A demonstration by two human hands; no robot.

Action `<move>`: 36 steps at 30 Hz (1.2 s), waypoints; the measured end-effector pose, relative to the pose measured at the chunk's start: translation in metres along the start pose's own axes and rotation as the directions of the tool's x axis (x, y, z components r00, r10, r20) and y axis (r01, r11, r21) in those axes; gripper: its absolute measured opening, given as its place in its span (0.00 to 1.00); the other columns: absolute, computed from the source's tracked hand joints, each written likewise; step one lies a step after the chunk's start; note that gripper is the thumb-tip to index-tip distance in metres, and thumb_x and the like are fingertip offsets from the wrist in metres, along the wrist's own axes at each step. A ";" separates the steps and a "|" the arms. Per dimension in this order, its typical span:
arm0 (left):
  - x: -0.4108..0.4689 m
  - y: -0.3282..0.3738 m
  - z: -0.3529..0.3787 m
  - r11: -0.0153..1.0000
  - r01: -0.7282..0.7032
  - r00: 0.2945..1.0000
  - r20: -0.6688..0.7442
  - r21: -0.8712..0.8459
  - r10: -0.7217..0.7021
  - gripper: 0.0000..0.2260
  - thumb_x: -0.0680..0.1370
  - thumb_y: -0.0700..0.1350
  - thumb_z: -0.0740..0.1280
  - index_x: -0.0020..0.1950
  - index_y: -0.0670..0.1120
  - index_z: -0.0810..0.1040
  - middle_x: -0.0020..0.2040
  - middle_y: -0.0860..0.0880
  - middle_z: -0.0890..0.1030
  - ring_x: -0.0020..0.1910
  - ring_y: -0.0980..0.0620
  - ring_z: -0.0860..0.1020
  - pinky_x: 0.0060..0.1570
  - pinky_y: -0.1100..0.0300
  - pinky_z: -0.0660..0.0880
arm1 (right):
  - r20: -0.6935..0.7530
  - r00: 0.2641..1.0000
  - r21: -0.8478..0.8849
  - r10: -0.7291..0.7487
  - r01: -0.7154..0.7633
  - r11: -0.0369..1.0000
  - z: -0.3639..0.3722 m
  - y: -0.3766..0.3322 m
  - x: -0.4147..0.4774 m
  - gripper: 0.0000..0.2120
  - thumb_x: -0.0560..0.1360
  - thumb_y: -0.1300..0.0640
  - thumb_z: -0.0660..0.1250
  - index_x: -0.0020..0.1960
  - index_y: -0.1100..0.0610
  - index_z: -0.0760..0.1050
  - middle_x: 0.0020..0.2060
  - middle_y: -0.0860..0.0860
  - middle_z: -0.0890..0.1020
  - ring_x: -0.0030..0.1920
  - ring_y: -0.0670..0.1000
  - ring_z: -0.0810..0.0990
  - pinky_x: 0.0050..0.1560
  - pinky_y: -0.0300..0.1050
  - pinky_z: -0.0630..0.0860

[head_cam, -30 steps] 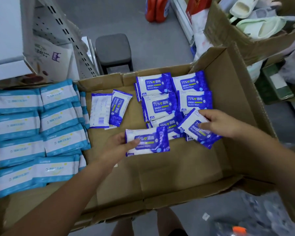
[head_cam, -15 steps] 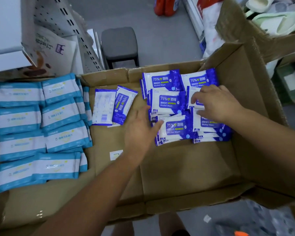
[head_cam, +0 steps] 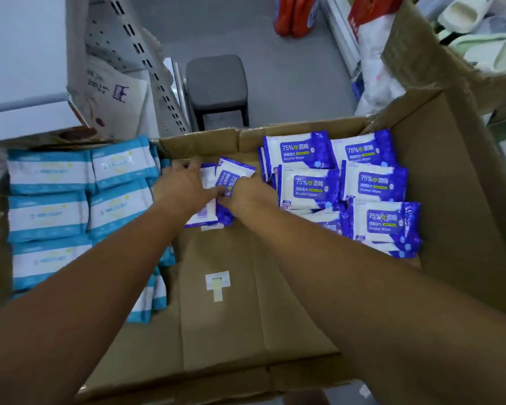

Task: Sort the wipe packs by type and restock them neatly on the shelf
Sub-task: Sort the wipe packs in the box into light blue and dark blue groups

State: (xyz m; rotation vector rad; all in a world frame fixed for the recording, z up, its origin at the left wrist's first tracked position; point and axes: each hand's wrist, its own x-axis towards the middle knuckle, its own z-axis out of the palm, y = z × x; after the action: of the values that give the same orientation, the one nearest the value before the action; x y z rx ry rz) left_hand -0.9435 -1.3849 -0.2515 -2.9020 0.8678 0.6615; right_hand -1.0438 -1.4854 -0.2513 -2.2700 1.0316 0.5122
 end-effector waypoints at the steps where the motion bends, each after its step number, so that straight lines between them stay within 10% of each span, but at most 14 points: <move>1: 0.002 0.003 -0.001 1.000 -0.010 1.000 0.016 0.004 0.010 0.40 0.70 0.71 0.69 0.74 0.50 0.65 0.69 0.39 0.71 0.66 0.35 0.73 0.60 0.42 0.73 | -0.065 0.998 0.016 -0.016 0.017 1.000 0.006 0.000 0.001 0.23 0.75 0.39 0.67 0.61 0.53 0.74 0.60 0.54 0.77 0.53 0.53 0.77 0.42 0.42 0.73; 8: -0.014 -0.005 -0.027 0.932 -0.130 0.991 -0.008 -0.338 0.135 0.29 0.74 0.45 0.72 0.72 0.54 0.66 0.57 0.44 0.80 0.52 0.44 0.79 0.49 0.52 0.77 | -0.085 0.996 0.233 -0.015 0.034 0.972 -0.006 -0.004 -0.015 0.15 0.74 0.53 0.71 0.56 0.57 0.72 0.53 0.57 0.80 0.53 0.59 0.80 0.48 0.49 0.78; 15: -0.032 -0.019 -0.049 0.513 0.255 0.958 0.287 -0.820 -0.018 0.04 0.79 0.41 0.67 0.53 0.44 0.79 0.46 0.42 0.85 0.42 0.47 0.84 0.41 0.55 0.82 | -0.058 0.996 0.337 -0.062 0.078 0.938 -0.068 0.039 -0.043 0.16 0.74 0.56 0.74 0.58 0.53 0.73 0.59 0.52 0.78 0.57 0.52 0.79 0.52 0.50 0.80; 22: -0.039 -0.012 -0.033 0.541 0.351 0.921 0.387 -0.764 -0.050 0.12 0.76 0.49 0.71 0.51 0.41 0.80 0.44 0.43 0.87 0.41 0.47 0.86 0.46 0.52 0.82 | -0.051 0.997 0.500 -0.054 0.072 0.863 -0.111 0.087 -0.067 0.17 0.73 0.58 0.75 0.58 0.51 0.74 0.57 0.49 0.76 0.53 0.49 0.80 0.39 0.43 0.80; 31: -0.055 -0.014 0.002 0.717 -0.058 0.982 0.089 -0.695 0.166 0.34 0.70 0.36 0.78 0.71 0.55 0.69 0.56 0.48 0.80 0.52 0.56 0.80 0.47 0.59 0.80 | -0.002 0.998 0.579 -0.057 0.047 0.814 -0.139 0.147 -0.083 0.12 0.73 0.59 0.75 0.52 0.47 0.77 0.58 0.52 0.79 0.50 0.51 0.83 0.39 0.45 0.80; 36: -0.062 -0.002 0.011 0.789 0.061 0.998 0.043 -0.612 -0.045 0.40 0.71 0.57 0.77 0.77 0.51 0.61 0.62 0.45 0.78 0.59 0.45 0.78 0.57 0.53 0.74 | -0.038 0.999 0.576 0.010 0.013 0.818 -0.150 0.179 -0.094 0.12 0.72 0.62 0.76 0.46 0.47 0.77 0.56 0.51 0.81 0.46 0.52 0.84 0.41 0.50 0.81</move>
State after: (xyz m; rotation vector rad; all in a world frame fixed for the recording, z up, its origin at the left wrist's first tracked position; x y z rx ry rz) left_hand -0.9930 -1.3493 -0.2364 -3.4464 0.6498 1.1677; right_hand -1.2258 -1.6251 -0.1491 -1.7377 1.0324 0.1174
